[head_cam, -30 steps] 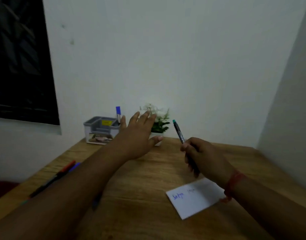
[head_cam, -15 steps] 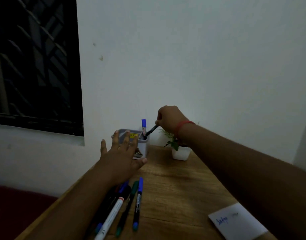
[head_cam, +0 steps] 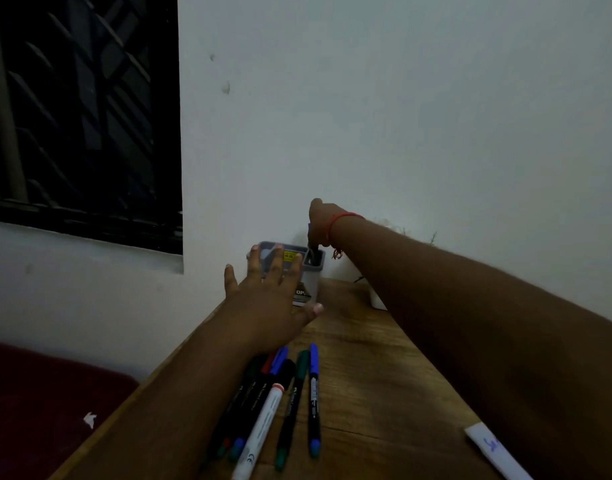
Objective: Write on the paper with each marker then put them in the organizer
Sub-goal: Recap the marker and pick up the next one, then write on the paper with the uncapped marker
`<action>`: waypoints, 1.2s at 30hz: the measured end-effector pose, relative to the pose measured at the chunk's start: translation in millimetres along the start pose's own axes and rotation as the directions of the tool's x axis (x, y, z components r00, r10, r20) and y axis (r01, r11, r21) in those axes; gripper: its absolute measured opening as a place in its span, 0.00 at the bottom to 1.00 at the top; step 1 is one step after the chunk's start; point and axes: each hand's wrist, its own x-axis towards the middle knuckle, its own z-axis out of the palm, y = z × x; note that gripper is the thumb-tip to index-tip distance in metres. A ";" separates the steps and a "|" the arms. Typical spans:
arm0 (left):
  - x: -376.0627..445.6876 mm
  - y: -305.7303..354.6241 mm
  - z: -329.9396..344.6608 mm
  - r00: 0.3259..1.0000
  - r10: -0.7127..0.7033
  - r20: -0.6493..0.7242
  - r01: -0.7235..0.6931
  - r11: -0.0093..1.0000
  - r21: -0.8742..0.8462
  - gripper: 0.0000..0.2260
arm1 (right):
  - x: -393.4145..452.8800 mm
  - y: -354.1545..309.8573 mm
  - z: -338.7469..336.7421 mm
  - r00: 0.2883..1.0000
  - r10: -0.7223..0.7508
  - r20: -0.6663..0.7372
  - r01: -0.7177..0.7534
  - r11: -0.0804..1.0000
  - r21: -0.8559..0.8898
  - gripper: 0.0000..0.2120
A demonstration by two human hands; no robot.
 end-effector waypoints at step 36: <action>-22.9 29.7 -11.3 0.839 0.491 0.234 -0.409 0.853 -0.323 0.09 | -249.8 190.0 4.6 0.876 -0.271 -0.398 0.271 0.961 -0.057 0.25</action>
